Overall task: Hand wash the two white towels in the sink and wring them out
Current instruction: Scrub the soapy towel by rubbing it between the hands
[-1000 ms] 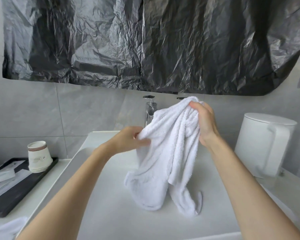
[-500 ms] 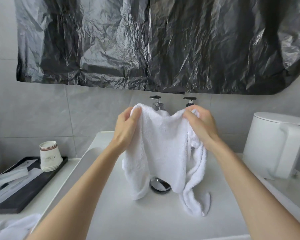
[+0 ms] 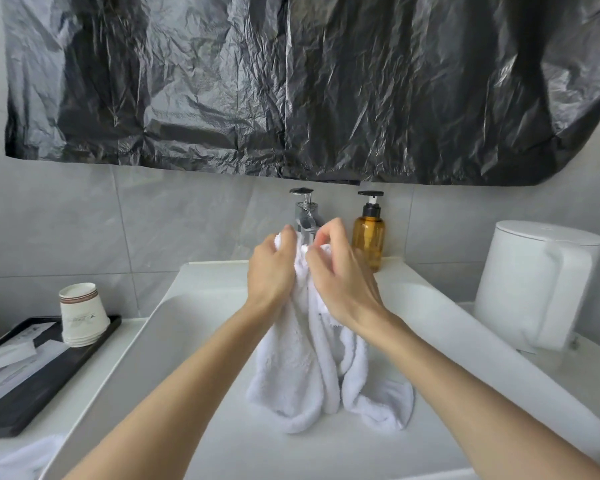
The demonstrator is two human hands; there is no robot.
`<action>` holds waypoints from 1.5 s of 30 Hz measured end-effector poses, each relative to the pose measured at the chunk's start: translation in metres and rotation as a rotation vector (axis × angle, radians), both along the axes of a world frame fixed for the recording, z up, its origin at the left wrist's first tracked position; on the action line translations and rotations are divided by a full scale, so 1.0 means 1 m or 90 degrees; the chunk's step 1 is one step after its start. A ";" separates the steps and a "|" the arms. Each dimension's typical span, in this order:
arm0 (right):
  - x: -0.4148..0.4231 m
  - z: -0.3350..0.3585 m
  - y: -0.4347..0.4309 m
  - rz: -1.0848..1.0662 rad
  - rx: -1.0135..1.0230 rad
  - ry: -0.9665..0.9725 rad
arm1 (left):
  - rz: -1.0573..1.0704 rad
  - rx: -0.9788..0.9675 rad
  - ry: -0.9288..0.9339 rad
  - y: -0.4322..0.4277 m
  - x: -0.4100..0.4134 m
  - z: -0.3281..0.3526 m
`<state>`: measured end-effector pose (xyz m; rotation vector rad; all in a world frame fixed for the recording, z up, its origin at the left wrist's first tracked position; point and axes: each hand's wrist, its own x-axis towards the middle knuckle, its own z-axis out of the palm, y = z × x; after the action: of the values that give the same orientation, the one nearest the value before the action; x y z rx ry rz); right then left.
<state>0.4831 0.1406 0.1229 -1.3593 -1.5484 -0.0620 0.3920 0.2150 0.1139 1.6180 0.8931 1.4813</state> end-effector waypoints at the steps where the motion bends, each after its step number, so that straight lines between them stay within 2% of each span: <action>1: -0.005 -0.003 0.002 0.002 0.011 -0.013 | -0.007 -0.021 -0.008 0.007 -0.005 -0.002; 3: -0.004 -0.001 0.012 -0.051 0.028 0.001 | -0.042 -0.001 0.001 0.006 -0.007 -0.005; 7: 0.030 0.007 0.028 -0.173 0.032 0.155 | -0.031 0.149 0.090 -0.028 0.013 -0.005; 9: 0.035 0.001 0.026 -0.193 0.074 0.110 | -0.002 0.134 0.123 -0.026 0.017 -0.005; 11: 0.020 -0.007 0.019 -0.149 0.126 0.011 | 0.023 0.077 0.120 -0.010 0.012 -0.006; 13: 0.009 -0.009 0.020 -0.120 0.145 -0.036 | 0.025 0.061 0.121 0.000 0.004 -0.011; 17: 0.026 -0.004 0.030 -0.196 0.119 0.038 | -0.093 0.062 0.090 -0.005 0.010 -0.013; 19: 0.029 -0.009 0.024 -0.190 0.128 -0.053 | -0.120 0.036 0.068 -0.006 0.012 -0.010; 21: 0.028 -0.013 0.021 -0.174 0.097 -0.150 | -0.081 -0.002 0.032 -0.002 0.006 -0.006; 22: 0.031 -0.013 0.022 -0.173 0.077 -0.158 | -0.044 -0.014 0.021 0.002 0.000 -0.004; 25: 0.048 -0.004 0.028 -0.210 0.041 -0.052 | 0.025 -0.042 -0.069 0.021 -0.023 0.003; 27: 0.063 0.000 0.030 -0.239 0.026 0.056 | 0.008 -0.081 -0.111 0.028 -0.031 0.008; 29: 0.072 -0.001 0.030 -0.260 -0.011 0.108 | -0.007 -0.098 -0.113 0.026 -0.029 0.008; 31: 0.070 -0.001 0.029 -0.273 -0.027 0.103 | 0.021 -0.080 -0.119 0.021 -0.023 0.008; 33: 0.059 -0.003 0.027 -0.271 0.018 0.053 | 0.094 -0.014 -0.046 0.016 -0.019 0.008; 35: 0.034 -0.007 0.023 -0.213 0.081 0.007 | 0.114 0.032 0.031 0.012 -0.013 0.004; 38: -0.003 -0.014 0.022 -0.078 0.108 0.035 | 0.045 0.009 0.021 0.002 -0.001 -0.003; 40: -0.002 -0.010 0.029 -0.096 0.085 0.122 | -0.013 -0.030 -0.016 -0.005 0.007 -0.005; 43: 0.019 0.000 0.034 -0.149 0.030 0.261 | -0.084 -0.026 0.006 -0.022 0.019 -0.008; 45: 0.020 -0.005 0.027 -0.101 0.055 0.252 | -0.066 -0.038 0.016 -0.022 0.023 -0.008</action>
<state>0.5031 0.1672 0.1176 -1.3312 -1.0960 0.0399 0.4150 0.1933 0.1063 1.6173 0.8470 1.3541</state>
